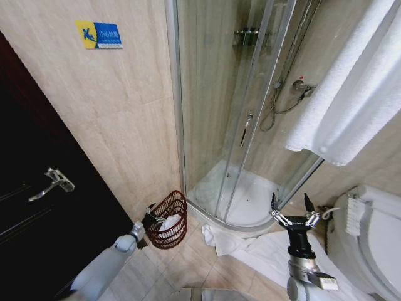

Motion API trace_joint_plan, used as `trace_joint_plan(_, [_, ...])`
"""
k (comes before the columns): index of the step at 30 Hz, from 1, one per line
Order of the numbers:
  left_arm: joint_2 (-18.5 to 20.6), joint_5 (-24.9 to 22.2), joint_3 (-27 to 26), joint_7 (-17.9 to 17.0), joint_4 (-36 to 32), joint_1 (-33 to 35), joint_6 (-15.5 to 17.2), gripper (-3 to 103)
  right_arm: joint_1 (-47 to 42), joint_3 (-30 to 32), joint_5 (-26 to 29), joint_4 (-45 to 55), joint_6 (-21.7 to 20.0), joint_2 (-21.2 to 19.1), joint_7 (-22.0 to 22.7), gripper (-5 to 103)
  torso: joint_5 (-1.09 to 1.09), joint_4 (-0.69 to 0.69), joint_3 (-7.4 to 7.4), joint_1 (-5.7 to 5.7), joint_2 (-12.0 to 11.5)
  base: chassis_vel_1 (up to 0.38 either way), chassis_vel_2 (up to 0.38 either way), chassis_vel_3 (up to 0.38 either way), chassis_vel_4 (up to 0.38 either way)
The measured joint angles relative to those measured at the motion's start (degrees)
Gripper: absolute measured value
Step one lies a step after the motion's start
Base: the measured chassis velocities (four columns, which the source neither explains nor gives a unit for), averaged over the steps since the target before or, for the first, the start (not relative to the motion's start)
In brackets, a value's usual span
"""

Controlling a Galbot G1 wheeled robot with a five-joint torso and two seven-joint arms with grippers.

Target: Discard the used towel into the hamper.

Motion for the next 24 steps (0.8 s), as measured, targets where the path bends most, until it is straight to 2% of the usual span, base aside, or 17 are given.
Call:
trace_joint_plan(7, [3.52, -2.99, -3.62, 1.11, -8.80, 8.01, 1.40, 100, -0.45, 0.85, -0.85, 1.32, -2.57, 0.00, 1.45, 100, 0.01, -0.01, 0.00, 0.00, 0.00, 0.000, 0.000, 0.000, 0.000])
trace_joint_plan(9, [3.94, -4.70, -4.98, 0.68, -12.10, 10.68, 2.25, 100, -0.83, 1.09, -1.51, 2.07, -3.89, 0.00, 1.90, 100, -0.01, -0.01, 0.00, 0.00, 0.00, 0.000, 0.000, 0.000, 0.000])
trace_joint_plan(11, [3.96, -4.89, -5.12, 0.59, -12.44, 10.93, 2.34, 100, -0.86, 1.11, -1.56, 2.15, -3.97, 0.00, 1.95, 100, -0.01, 0.00, 0.00, 0.00, 0.00, 0.000, 0.000, 0.000, 0.000])
trace_joint_plan(13, [4.02, -7.68, -8.14, -0.37, -18.43, 14.94, 4.47, 100, -1.34, 1.58, -2.22, 3.68, -5.43, 0.00, 2.34, 100, -0.01, -0.01, 0.00, 0.00, 0.00, 0.000, 0.000, 0.000, 0.000])
trace_joint_plan(14, [4.02, -7.68, -8.14, -0.37, -18.43, 14.94, 4.47, 100, -1.34, 1.58, -2.22, 3.68, -5.43, 0.00, 2.34, 100, -0.01, -0.01, 0.00, 0.00, 0.00, 0.000, 0.000, 0.000, 0.000])
trace_joint_plan(17, [2.87, -8.22, -12.98, -0.79, -24.63, 19.28, 6.19, 100, -1.36, 1.66, -2.57, 5.67, -7.05, 0.00, 2.68, 100, 0.00, -0.02, 0.00, 0.00, 0.00, 0.000, 0.000, 0.000, 0.000])
trace_joint_plan(19, [2.51, -8.10, -14.03, -0.88, -25.82, 20.23, 6.61, 100, -1.36, 1.67, -2.62, 6.06, -7.37, 0.00, 2.73, 100, 0.00, -0.02, 0.00, 0.00, 0.00, 0.000, 0.000, 0.000, 0.000])
trace_joint_plan(20, [1.03, -7.80, -17.49, -0.90, -30.09, 24.22, 8.20, 100, -1.46, 1.71, -2.72, 7.21, -8.49, 0.00, 2.95, 100, -0.02, -0.02, 0.00, 0.01, 0.00, 0.000, 0.000, 0.000, 0.000])
trace_joint_plan(22, [0.51, -7.74, -18.60, -0.75, -31.43, 25.53, 8.90, 100, -1.52, 1.72, -2.74, 7.49, -8.83, 0.00, 3.06, 100, -0.01, -0.01, 0.00, 0.00, 0.00, 0.000, 0.000, 0.000, 0.000])
trace_joint_plan(24, [-1.75, -7.70, -22.70, 1.37, -36.33, 30.42, 11.09, 100, -1.58, 1.76, -2.69, 8.47, -10.28, 0.00, 3.53, 100, 0.02, 0.01, 0.00, 0.00, 0.01, 0.000, 0.000, 0.000, 0.000])
